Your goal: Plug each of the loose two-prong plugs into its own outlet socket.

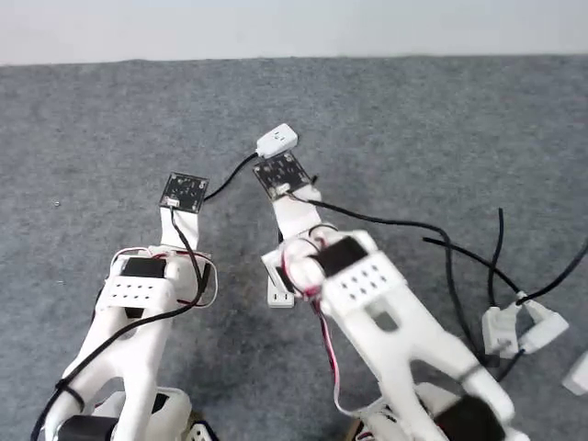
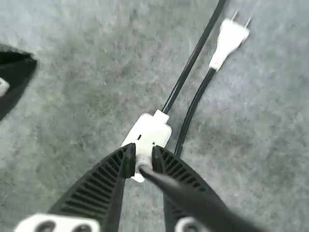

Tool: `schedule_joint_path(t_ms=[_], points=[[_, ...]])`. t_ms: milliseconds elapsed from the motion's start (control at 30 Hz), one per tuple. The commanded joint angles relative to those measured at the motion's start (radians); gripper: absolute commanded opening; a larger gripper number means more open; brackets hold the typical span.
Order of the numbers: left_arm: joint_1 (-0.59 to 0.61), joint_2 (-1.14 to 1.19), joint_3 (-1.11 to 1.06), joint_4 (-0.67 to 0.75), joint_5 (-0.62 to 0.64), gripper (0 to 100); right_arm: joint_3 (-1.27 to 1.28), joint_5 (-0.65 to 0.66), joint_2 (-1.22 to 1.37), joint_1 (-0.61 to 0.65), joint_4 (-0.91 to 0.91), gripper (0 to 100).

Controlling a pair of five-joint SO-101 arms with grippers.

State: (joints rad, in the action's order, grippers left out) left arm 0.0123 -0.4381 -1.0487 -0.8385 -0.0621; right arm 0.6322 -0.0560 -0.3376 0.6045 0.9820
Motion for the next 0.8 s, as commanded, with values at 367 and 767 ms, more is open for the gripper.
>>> schedule_joint_path(t_ms=[367,767], points=[[0.005,-0.029,0.048,0.020,0.008,2,-0.028,-0.086,0.041,-0.013,-0.082,0.8],[0.003,-0.029,0.047,0.021,0.005,2,-0.003,-0.078,0.030,-0.016,-0.090,0.8]])
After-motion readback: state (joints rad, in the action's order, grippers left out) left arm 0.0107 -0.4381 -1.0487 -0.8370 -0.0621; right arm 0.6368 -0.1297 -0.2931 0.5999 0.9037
